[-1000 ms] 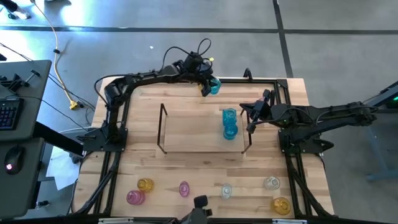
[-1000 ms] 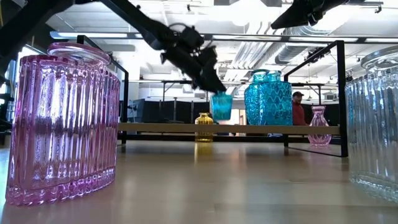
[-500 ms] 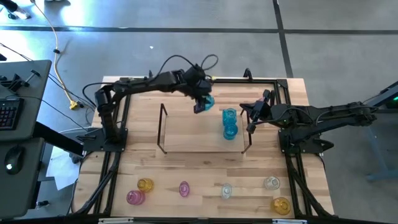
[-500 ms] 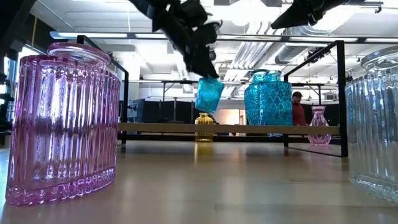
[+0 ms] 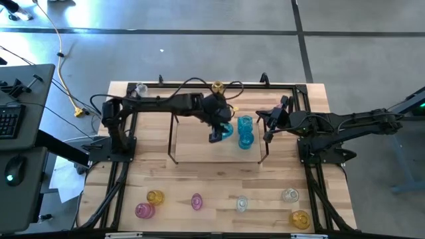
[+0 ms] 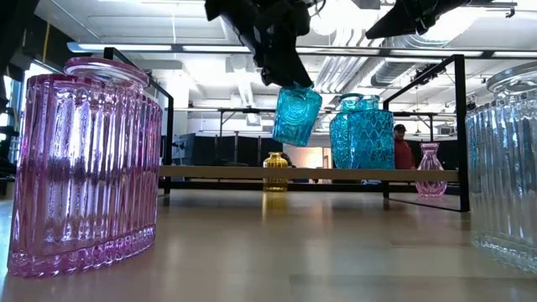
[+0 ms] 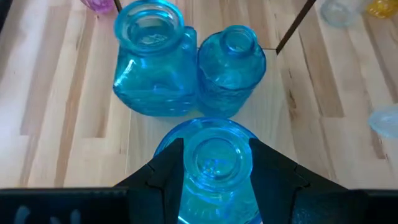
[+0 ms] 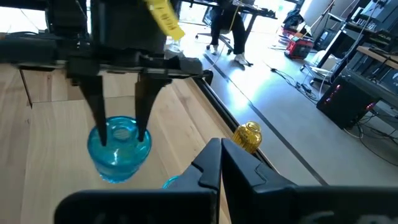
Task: Sort vases onto shelf
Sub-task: Put the blue vase aligned with the other blue vases on the shelf
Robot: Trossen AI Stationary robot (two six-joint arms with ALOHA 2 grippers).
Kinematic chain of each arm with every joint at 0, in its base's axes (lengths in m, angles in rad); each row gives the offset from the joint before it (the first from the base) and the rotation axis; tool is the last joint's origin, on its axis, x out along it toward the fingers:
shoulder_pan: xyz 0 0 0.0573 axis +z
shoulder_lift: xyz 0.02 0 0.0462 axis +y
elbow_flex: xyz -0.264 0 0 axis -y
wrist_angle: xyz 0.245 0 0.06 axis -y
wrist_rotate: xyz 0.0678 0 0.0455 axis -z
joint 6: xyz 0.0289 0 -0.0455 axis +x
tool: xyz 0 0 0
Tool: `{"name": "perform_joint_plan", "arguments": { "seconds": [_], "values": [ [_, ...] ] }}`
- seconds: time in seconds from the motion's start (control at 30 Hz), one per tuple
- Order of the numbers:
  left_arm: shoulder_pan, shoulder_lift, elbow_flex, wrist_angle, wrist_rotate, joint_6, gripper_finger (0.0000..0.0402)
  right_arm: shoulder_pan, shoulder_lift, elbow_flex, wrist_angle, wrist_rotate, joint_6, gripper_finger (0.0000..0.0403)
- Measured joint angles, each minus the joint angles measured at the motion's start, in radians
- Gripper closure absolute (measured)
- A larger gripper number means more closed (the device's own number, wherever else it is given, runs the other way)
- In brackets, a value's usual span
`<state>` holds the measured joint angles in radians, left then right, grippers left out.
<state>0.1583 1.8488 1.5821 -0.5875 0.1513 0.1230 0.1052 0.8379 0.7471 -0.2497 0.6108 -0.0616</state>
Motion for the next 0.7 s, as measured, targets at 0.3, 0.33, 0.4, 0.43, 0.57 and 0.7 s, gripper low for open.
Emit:
{"name": "perform_joint_plan", "arguments": {
  "seconds": [0.3, 0.33, 0.4, 0.43, 0.57, 0.7],
  "values": [
    [-0.093, -0.030, -0.242, 0.311, -0.045, -0.135, 0.0265, 0.000, 0.000, 0.000, 0.000, -0.018, -0.010, 0.0403],
    [-0.101, -0.033, -0.266, 0.347, -0.046, -0.143, 0.0265, 0.000, 0.000, 0.000, 0.000, -0.018, -0.010, 0.0403],
    [-0.121, -0.034, -0.295, 0.411, -0.050, -0.148, 0.0265, 0.000, 0.000, 0.000, 0.000, -0.018, -0.010, 0.0403],
    [-0.129, -0.033, -0.297, 0.421, -0.058, -0.153, 0.0265, 0.000, 0.000, 0.000, 0.000, -0.018, -0.010, 0.0403],
    [-0.150, -0.031, -0.297, 0.449, -0.076, -0.182, 0.0265, 0.000, 0.000, 0.000, 0.000, -0.018, -0.007, 0.0403],
    [-0.161, -0.031, -0.297, 0.533, -0.087, -0.214, 0.0265, 0.000, 0.000, 0.000, 0.002, -0.017, -0.007, 0.0403]
  ]
}}
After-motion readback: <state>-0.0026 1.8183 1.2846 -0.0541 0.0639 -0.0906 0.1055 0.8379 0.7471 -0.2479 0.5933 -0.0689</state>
